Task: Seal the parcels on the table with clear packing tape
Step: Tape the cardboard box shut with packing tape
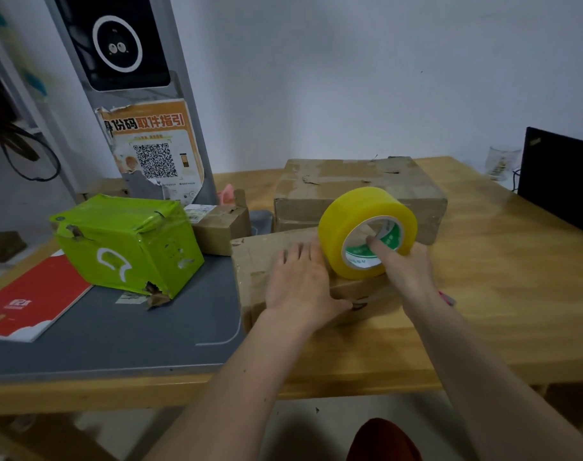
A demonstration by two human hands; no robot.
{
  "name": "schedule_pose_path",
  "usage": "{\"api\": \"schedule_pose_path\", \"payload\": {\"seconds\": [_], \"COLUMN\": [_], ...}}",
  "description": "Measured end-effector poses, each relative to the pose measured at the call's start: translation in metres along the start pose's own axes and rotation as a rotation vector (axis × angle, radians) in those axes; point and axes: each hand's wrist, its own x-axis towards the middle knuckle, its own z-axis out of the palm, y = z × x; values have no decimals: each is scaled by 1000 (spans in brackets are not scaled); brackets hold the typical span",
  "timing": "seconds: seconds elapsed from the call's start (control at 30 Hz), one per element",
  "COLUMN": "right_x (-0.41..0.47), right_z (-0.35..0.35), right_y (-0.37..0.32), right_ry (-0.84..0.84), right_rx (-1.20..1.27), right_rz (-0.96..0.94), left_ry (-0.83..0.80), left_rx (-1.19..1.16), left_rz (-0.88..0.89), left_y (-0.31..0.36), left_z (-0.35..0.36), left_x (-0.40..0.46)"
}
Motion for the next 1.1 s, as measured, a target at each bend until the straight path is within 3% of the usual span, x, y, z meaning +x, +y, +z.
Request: {"api": "schedule_pose_path", "payload": {"seconds": [0.23,0.47,0.67,0.87,1.1], "right_x": [0,-22,-23,-18,2], "right_z": [-2,39,51,37,-9], "right_y": [-7,-10,-8,-15,-14], "right_ry": [30,-23,-59,-149,-57], "right_rx": [69,43,8,-45,222], "right_rz": [37,25,28,-12,84], "left_ry": [-79,-154,-31,-27,-80], "left_rx": [-7,59,-25,-26,-13], "left_rz": [28,-7,-27,-29,-38], "left_y": [-12,-54,-55,-58,-55], "left_z": [-13,-24,-13,-13,-12], "left_x": [6,4,-7,-8,-4]}}
